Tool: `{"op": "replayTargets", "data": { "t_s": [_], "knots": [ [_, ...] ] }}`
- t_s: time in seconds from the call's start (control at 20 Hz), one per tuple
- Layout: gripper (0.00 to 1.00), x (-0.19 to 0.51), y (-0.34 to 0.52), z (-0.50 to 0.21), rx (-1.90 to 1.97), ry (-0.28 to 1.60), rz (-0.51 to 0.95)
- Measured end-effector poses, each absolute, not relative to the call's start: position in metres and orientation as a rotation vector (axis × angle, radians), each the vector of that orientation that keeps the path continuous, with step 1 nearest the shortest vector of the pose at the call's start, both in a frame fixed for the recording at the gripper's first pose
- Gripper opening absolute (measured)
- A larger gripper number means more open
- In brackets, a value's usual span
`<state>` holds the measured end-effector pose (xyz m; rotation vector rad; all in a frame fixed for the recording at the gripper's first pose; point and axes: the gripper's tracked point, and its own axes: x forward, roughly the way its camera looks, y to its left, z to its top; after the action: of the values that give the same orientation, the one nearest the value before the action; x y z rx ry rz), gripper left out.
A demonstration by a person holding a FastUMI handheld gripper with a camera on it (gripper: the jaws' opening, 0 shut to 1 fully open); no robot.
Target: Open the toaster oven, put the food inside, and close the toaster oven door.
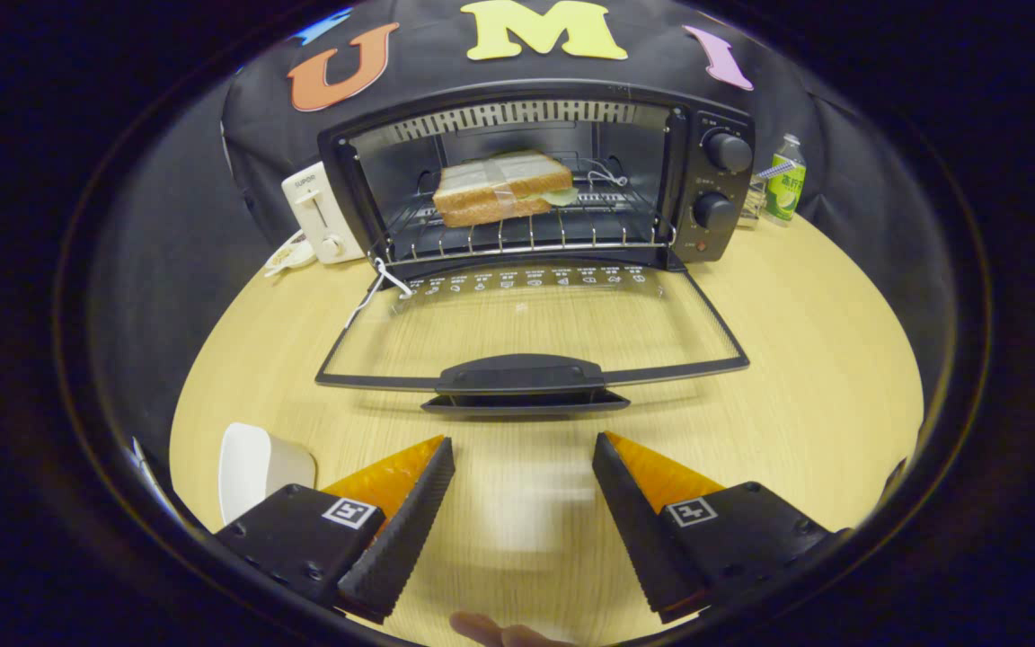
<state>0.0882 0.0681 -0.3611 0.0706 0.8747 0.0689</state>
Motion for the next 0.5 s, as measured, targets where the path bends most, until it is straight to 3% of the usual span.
{"op": "replayTargets", "data": {
  "t_s": [0.5],
  "knots": [
    [1.00,0.0970,0.0658,-0.3514,0.046,0.792,0.031]
  ]
}}
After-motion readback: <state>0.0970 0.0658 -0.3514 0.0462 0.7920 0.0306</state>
